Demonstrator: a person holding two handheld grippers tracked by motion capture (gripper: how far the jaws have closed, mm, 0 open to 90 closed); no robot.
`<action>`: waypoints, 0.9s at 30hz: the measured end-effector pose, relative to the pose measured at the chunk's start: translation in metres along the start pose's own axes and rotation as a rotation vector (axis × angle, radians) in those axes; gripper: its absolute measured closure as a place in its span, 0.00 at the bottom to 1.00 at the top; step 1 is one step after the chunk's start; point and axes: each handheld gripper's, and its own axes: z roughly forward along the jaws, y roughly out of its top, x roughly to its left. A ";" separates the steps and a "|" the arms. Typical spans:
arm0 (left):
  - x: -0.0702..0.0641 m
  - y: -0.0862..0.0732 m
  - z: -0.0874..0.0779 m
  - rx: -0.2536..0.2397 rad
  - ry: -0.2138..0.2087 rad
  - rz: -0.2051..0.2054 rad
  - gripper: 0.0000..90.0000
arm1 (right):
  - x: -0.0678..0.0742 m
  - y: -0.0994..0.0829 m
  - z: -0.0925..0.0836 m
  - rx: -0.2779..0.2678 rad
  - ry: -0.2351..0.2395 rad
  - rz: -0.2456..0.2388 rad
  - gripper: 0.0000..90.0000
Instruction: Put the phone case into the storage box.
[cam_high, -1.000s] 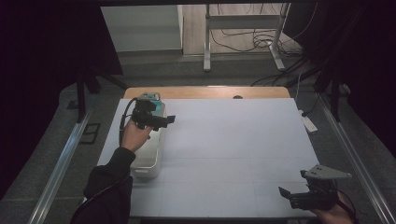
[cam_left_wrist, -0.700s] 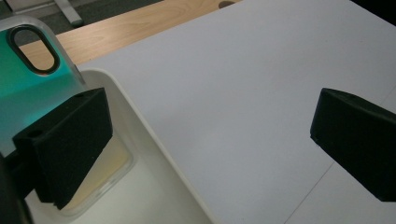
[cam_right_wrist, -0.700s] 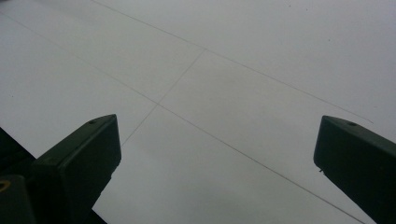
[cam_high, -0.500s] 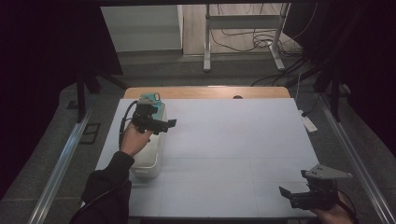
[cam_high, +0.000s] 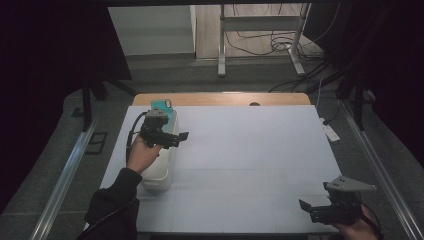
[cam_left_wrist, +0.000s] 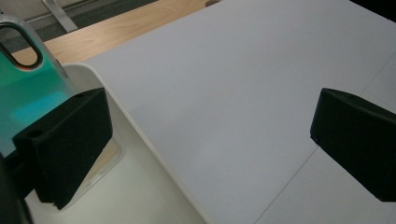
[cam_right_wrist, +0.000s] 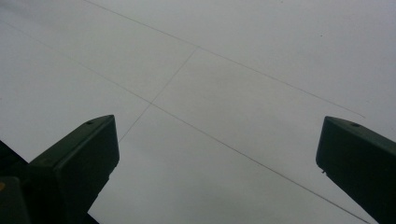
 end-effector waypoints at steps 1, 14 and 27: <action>0.000 0.000 0.000 0.000 0.000 0.000 0.00 | 0.000 0.000 0.000 0.000 -0.001 0.001 0.00; -0.008 -0.010 -0.005 0.003 0.000 0.003 0.00 | 0.001 0.000 0.001 0.001 -0.001 -0.003 0.00; -0.014 -0.016 -0.010 -0.004 -0.003 0.000 0.00 | 0.001 0.000 0.001 0.003 0.001 -0.010 0.00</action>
